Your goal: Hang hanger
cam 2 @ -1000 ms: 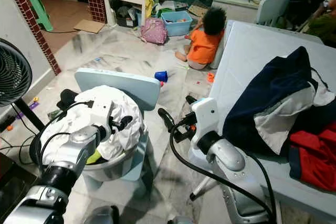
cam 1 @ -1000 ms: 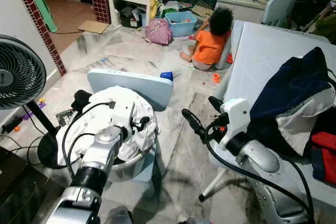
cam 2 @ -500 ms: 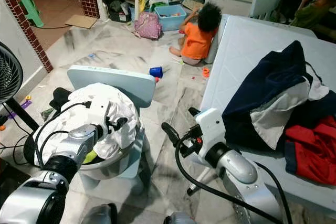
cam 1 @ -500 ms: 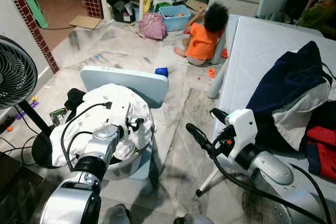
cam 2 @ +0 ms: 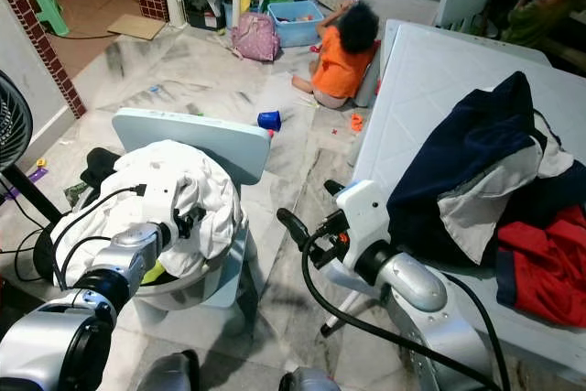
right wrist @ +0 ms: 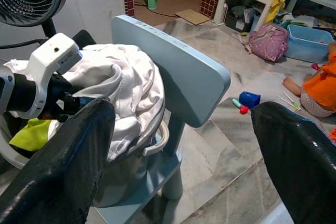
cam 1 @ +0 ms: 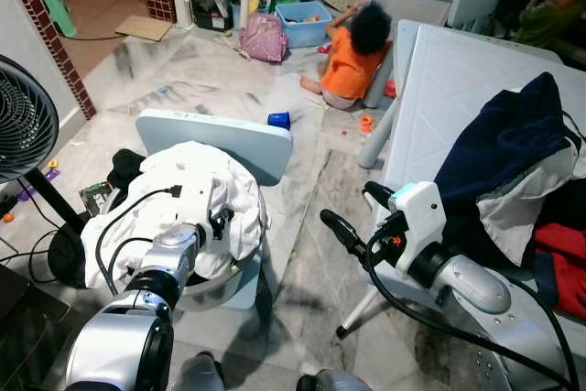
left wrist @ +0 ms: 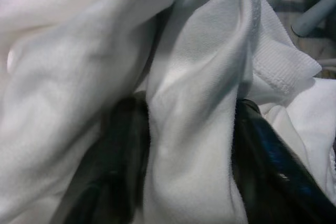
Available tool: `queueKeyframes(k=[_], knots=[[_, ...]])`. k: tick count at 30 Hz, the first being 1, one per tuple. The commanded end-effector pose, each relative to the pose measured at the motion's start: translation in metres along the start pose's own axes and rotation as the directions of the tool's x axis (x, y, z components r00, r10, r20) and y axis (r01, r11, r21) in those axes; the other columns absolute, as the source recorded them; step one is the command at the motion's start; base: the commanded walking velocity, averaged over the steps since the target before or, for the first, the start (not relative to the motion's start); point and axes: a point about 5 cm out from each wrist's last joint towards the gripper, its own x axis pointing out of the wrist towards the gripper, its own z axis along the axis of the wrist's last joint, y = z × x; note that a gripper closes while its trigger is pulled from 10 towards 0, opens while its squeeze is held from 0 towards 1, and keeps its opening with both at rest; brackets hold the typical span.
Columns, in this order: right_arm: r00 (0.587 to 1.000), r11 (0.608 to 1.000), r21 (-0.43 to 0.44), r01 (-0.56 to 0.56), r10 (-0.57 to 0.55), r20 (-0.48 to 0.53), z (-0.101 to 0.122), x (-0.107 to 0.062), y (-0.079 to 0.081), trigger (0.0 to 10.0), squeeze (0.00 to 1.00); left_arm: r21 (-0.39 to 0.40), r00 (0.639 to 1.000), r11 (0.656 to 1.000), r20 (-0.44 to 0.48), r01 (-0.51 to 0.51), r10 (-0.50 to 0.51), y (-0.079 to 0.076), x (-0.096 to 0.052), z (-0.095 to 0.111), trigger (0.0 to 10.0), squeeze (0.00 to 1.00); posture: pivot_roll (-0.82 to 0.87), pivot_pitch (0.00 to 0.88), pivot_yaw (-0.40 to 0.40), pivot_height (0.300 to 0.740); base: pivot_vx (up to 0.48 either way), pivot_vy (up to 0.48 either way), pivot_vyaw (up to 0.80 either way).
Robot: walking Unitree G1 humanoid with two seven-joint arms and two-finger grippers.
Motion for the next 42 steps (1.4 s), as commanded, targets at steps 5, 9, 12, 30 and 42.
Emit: queueKeyframes(k=[5, 9, 12, 30, 42], knots=[[1.0, 1.0, -0.005, 0.009, -0.009, -0.009, 0.001, 0.003, -0.006, 10.0, 0.0, -0.073, 0.999, 0.996, 0.023, -0.043, 0.045, 0.006, 0.0, 0.004, 0.0, 0.0, -0.12, 0.102, -0.115, 0.74, 0.0, 0.0, 0.0], [1.0, 1.0, -0.008, 0.015, -0.016, -0.008, 0.0, 0.003, -0.007, 10.0, 0.0, -0.202, 0.989, 0.974, 0.09, -0.1, 0.12, 0.017, -0.001, 0.015, 0.0, 0.0, -0.12, 0.097, -0.113, 0.74, 0.0, 0.0, 0.0], [0.999, 0.999, -0.015, 0.04, -0.04, -0.003, 0.0, 0.004, -0.01, 10.0, 0.0, -0.303, 0.98, 0.946, 0.122, -0.114, 0.157, 0.026, -0.002, 0.023, 0.0, 0.0, -0.11, 0.094, -0.111, 0.74, 0.0, 0.0, 0.0], [0.998, 0.998, -0.017, 0.065, -0.065, 0.022, -0.002, 0.012, -0.013, 10.0, 0.0, -0.698, 0.908, 0.606, -0.161, -0.382, 0.387, 0.068, -0.04, -0.062, 0.0, 0.0, -0.06, 0.097, -0.112, 0.74, 0.0, 0.0, 0.0], [0.997, 0.997, -0.024, 0.067, -0.066, 0.035, -0.003, 0.018, -0.015, 10.0, 0.0, -0.569, 0.888, 0.694, -0.16, -0.44, 0.432, 0.062, -0.063, -0.082, 10.0, 1.0, -0.04, 0.084, -0.116, 0.74, 0.0, 0.0, 0.0]])
